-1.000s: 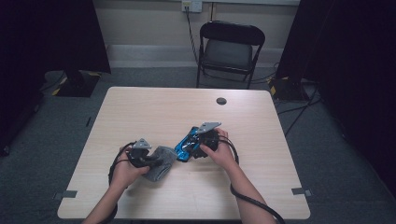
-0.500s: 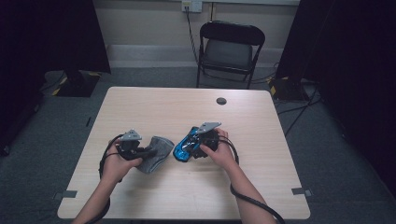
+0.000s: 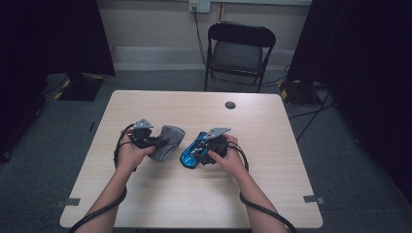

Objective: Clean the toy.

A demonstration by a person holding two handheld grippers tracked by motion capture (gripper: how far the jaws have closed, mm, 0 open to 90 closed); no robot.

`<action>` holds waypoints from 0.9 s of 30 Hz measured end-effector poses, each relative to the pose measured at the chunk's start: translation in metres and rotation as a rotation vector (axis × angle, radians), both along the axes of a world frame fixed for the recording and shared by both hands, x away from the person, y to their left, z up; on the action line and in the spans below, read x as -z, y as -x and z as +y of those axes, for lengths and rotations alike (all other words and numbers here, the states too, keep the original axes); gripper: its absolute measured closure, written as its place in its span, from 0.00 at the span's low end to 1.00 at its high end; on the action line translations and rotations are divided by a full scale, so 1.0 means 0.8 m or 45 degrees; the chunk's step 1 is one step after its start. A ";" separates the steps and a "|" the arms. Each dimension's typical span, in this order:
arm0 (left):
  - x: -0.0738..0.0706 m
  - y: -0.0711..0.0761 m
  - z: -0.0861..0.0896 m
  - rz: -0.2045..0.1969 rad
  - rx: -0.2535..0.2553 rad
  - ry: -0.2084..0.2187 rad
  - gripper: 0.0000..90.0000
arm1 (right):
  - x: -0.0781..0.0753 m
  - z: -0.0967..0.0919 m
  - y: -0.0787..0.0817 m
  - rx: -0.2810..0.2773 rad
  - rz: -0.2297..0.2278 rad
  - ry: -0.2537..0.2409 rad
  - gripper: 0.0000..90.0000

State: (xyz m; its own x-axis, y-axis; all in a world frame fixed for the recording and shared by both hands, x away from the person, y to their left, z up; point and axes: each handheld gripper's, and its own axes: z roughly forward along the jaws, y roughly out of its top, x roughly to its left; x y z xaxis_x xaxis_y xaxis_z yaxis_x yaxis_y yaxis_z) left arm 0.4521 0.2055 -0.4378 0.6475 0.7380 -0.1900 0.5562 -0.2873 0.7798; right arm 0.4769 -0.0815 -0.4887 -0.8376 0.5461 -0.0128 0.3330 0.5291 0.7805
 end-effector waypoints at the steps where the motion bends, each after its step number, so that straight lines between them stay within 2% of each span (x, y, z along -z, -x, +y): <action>1: 0.003 -0.008 -0.003 0.002 -0.013 0.006 0.89 | 0.000 0.000 0.000 0.001 0.000 0.001 0.06; 5: 0.006 -0.020 -0.008 0.000 -0.021 -0.006 0.89 | 0.000 0.000 0.000 0.002 0.001 0.002 0.06; 6: 0.008 -0.029 -0.011 -0.005 -0.029 0.000 0.89 | -0.001 0.001 0.000 0.000 0.000 0.007 0.06; 10: 0.007 -0.042 -0.017 -0.019 -0.050 0.014 0.89 | -0.001 0.001 0.000 0.000 0.001 0.007 0.06; 11: 0.006 -0.048 -0.021 -0.014 -0.034 -0.006 0.89 | -0.001 0.001 0.000 0.000 0.001 0.007 0.06; 16: 0.011 -0.063 -0.035 -0.030 -0.056 -0.010 0.89 | -0.001 0.001 -0.001 -0.001 0.007 0.012 0.06; 17: 0.016 -0.068 -0.041 -0.028 -0.050 -0.025 0.89 | -0.001 0.001 -0.001 -0.001 0.007 0.011 0.06; 25: 0.044 -0.082 -0.062 -0.011 -0.068 -0.038 0.88 | -0.001 0.001 -0.001 -0.001 0.009 0.014 0.06; 27: 0.053 -0.086 -0.069 -0.010 -0.052 -0.071 0.88 | -0.002 0.001 -0.001 0.001 0.008 0.017 0.06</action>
